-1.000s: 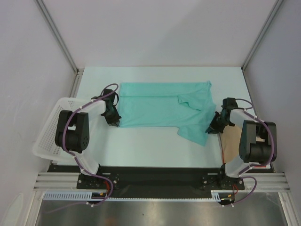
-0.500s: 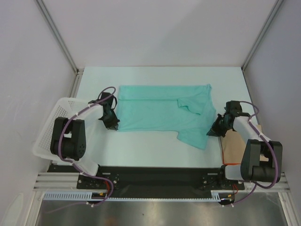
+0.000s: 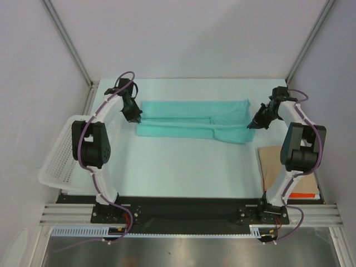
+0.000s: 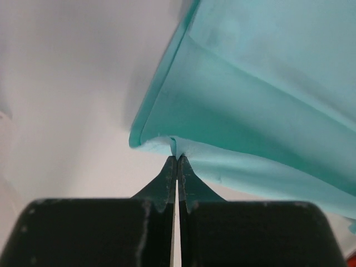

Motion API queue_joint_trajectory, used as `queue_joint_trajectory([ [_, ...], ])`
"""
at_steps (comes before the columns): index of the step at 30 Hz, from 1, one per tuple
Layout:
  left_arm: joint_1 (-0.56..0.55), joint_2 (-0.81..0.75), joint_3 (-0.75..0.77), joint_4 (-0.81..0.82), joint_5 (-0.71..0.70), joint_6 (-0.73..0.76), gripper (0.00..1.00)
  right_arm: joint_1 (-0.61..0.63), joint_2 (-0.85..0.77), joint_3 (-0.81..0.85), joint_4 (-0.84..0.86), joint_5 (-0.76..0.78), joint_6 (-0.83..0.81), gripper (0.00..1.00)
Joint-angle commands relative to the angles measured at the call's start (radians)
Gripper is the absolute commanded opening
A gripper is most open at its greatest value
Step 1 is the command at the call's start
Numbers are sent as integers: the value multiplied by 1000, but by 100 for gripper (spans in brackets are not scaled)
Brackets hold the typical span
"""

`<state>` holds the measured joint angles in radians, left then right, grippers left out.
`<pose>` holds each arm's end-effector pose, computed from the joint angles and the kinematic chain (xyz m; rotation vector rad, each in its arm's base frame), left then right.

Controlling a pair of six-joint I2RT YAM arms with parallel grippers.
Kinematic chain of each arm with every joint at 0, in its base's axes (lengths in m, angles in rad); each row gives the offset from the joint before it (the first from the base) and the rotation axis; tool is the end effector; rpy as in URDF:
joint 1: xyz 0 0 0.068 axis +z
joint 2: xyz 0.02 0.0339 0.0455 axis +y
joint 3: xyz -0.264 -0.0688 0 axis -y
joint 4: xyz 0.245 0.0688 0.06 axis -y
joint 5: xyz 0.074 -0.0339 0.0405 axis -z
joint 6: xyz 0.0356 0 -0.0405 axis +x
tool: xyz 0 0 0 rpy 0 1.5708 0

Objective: Fold and stack the t-shirts
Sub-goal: Fold the tshirt

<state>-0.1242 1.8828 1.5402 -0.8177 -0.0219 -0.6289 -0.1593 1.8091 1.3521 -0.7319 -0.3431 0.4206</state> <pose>0.3927 -0.0482 0.2385 -0.6917 2.6576 -0.1823 0.3660 -0.0467 0.2160 0.7001 2.6697 0.5433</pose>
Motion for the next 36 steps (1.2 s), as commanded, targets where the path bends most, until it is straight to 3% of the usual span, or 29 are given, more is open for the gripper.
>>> queue_joint_trajectory([
  [1, 21, 93, 106, -75, 8, -8, 0, -9, 93, 111, -75, -40, -25, 0],
  [12, 41, 214, 216, -98, -24, -2, 0, -2, 219, 301, -86, -92, 4, 0],
  [36, 64, 332, 336, -107, 5, -6, 0, 27, 375, 466, -73, -73, 24, 0],
])
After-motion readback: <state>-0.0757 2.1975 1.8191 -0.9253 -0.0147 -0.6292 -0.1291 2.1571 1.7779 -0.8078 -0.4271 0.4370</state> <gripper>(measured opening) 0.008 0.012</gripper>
